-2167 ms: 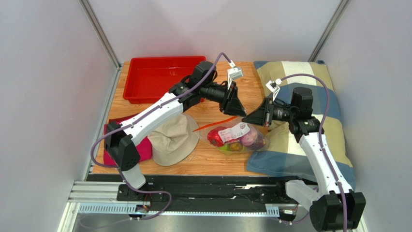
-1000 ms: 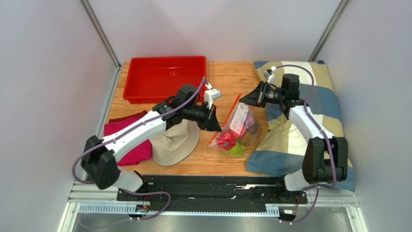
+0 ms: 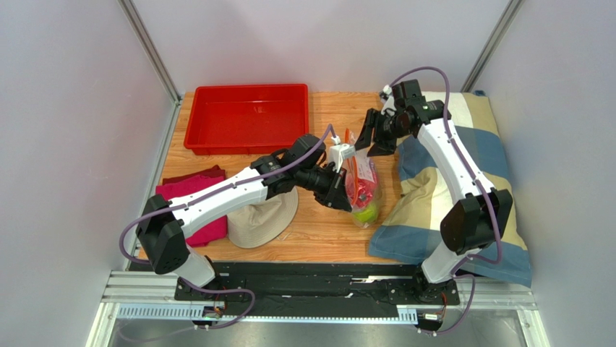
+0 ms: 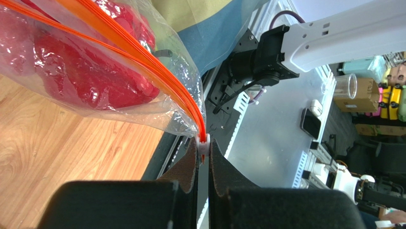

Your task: Open the zip-top bag and remove the fake food

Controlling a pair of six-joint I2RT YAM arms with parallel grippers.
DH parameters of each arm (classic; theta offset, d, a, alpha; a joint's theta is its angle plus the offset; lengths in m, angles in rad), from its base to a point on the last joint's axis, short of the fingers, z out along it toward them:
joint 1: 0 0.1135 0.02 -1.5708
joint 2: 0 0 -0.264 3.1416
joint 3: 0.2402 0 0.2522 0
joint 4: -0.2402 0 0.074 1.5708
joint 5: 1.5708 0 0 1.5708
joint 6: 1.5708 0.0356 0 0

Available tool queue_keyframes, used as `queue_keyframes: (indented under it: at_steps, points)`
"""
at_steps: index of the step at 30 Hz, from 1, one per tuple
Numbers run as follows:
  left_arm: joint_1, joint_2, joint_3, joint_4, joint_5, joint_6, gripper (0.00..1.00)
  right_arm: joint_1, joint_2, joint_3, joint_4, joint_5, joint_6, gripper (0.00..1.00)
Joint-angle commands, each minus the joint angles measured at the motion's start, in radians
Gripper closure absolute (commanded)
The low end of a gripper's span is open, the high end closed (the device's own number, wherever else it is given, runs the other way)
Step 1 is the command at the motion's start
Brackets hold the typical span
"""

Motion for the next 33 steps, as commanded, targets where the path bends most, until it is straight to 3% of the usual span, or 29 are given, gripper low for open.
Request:
queue_keyframes:
  at_steps: [1,10,17,33]
  points:
    - [-0.004,0.008,0.038,0.004,0.029,0.003,1.00,0.063,-0.090,-0.066,-0.079,0.102,-0.052,0.47]
    - [-0.004,0.004,0.040,-0.012,0.045,0.008,1.00,0.109,-0.166,-0.122,-0.017,0.139,-0.031,0.47]
    - [-0.004,0.009,0.044,-0.016,0.056,0.008,1.00,0.179,-0.207,-0.054,-0.072,0.294,-0.090,0.44]
    - [-0.010,0.011,0.046,-0.012,0.055,0.005,1.00,0.219,-0.221,-0.160,0.052,0.174,-0.064,0.46]
